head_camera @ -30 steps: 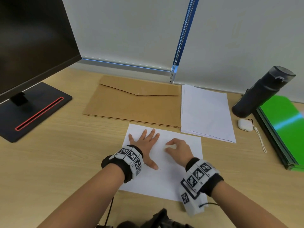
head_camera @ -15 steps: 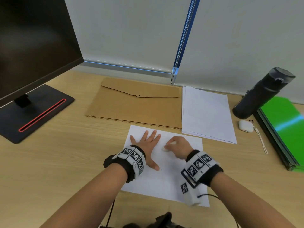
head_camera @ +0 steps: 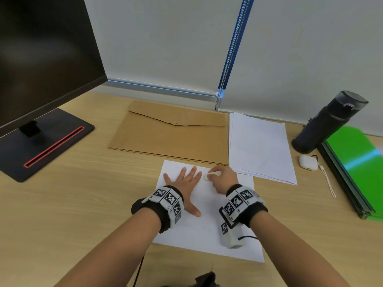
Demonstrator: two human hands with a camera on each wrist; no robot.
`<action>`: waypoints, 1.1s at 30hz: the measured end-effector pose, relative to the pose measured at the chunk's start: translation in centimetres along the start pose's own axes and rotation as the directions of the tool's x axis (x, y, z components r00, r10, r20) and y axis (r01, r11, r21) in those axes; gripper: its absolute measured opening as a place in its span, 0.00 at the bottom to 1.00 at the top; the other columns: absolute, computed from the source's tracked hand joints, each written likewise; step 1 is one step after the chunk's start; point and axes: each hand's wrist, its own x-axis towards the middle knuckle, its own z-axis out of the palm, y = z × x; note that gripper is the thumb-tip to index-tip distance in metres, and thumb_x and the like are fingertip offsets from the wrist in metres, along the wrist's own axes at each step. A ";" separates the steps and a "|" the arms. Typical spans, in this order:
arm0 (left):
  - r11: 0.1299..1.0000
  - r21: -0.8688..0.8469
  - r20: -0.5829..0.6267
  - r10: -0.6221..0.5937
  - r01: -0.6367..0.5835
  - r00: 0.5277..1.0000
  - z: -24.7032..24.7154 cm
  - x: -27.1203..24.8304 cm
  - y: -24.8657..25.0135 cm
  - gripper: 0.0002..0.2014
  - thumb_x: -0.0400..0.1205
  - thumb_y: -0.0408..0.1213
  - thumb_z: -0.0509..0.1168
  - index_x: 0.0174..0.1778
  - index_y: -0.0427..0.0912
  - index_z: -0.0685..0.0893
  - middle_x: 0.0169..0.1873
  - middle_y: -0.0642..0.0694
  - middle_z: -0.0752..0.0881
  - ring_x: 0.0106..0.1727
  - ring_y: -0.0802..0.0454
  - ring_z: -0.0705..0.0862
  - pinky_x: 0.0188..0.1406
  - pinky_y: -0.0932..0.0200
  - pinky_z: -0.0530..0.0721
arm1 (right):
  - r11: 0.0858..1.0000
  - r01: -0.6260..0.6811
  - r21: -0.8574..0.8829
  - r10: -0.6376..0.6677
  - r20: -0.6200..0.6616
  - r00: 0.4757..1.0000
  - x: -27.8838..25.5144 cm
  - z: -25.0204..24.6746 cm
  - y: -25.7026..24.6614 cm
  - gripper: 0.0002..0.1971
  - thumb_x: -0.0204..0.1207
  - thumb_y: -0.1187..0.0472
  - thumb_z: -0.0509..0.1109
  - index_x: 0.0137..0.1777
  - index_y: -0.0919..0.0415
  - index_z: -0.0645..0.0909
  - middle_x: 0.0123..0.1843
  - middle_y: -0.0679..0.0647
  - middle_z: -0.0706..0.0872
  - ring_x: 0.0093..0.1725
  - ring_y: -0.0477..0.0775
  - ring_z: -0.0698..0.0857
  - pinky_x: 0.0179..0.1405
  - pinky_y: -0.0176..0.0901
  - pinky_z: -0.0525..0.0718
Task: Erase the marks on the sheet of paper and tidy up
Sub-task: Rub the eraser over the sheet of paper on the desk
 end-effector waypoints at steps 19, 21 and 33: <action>1.000 0.013 0.012 -0.003 0.003 1.000 0.1 0.2 0.0 0.63 0.68 0.64 0.72 0.80 0.53 0.28 0.79 0.55 0.26 0.81 0.47 0.29 0.70 0.19 0.41 | 0.997 0.011 -0.072 -0.002 0.126 0.992 -0.8 -0.4 1.3 0.04 0.75 0.58 0.68 0.47 0.57 0.78 0.34 0.55 0.80 0.21 0.48 0.76 0.12 0.33 0.70; 1.000 0.014 0.013 -0.004 0.004 1.000 0.0 0.1 0.0 0.62 0.68 0.64 0.72 0.80 0.53 0.28 0.79 0.55 0.25 0.81 0.47 0.29 0.71 0.19 0.41 | 0.999 -0.002 -0.039 0.006 0.103 0.995 -0.1 -0.8 1.0 0.05 0.75 0.60 0.68 0.49 0.58 0.79 0.36 0.57 0.81 0.17 0.48 0.76 0.10 0.30 0.69; 1.000 0.017 0.018 -0.002 0.002 1.000 -0.1 -0.1 0.1 0.62 0.69 0.64 0.72 0.81 0.53 0.29 0.79 0.55 0.25 0.81 0.47 0.29 0.71 0.19 0.40 | 1.000 0.026 -0.009 -0.026 0.041 0.999 -0.2 -0.8 0.3 0.04 0.75 0.63 0.67 0.47 0.58 0.81 0.31 0.53 0.78 0.20 0.50 0.75 0.11 0.31 0.70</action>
